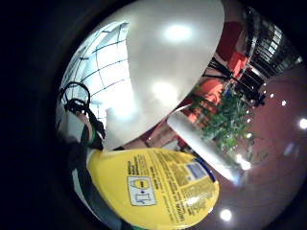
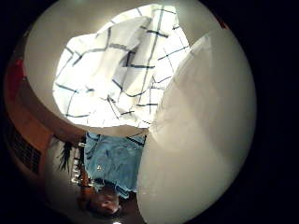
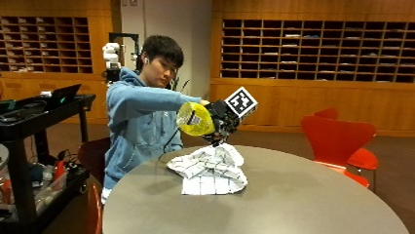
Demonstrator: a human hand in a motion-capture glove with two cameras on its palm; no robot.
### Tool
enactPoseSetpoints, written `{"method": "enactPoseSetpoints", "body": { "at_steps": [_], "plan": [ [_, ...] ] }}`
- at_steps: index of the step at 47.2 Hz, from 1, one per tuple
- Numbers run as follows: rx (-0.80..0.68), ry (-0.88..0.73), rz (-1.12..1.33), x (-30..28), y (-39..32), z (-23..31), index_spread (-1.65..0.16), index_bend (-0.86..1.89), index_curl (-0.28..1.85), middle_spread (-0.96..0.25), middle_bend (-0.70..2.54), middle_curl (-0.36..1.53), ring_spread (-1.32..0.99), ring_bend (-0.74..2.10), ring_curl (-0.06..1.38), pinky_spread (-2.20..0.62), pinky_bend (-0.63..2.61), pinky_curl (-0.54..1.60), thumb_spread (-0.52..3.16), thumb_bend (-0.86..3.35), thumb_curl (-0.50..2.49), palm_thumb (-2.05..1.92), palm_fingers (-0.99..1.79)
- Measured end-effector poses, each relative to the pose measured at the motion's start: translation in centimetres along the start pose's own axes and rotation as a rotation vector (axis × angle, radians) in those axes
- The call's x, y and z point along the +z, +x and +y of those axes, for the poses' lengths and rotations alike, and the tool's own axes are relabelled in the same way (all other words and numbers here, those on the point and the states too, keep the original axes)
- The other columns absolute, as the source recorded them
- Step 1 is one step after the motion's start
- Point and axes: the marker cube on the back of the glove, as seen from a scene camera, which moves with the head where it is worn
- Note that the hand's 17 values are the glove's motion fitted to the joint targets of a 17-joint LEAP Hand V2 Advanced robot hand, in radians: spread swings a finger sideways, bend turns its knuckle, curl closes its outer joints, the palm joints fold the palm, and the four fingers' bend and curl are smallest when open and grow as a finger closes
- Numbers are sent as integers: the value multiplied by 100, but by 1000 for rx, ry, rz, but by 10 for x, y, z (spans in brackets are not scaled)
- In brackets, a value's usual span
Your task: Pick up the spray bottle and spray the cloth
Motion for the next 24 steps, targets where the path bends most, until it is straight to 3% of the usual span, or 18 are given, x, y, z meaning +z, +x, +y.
{"method": "enactPoseSetpoints", "body": {
  "at_steps": [15, 24],
  "plan": [
    [-316, 449, -253, -37, 26, 27, -24, 16, 44, -18, 62, 51, -22, 69, 47, -28, 42, 38, 21, -4, 77, 94, 133],
    [-447, 695, -761, -75, 14, 54, -24, 17, 44, -18, 61, 50, -22, 70, 47, -28, 42, 38, 21, -4, 77, 94, 133]
  ]
}}
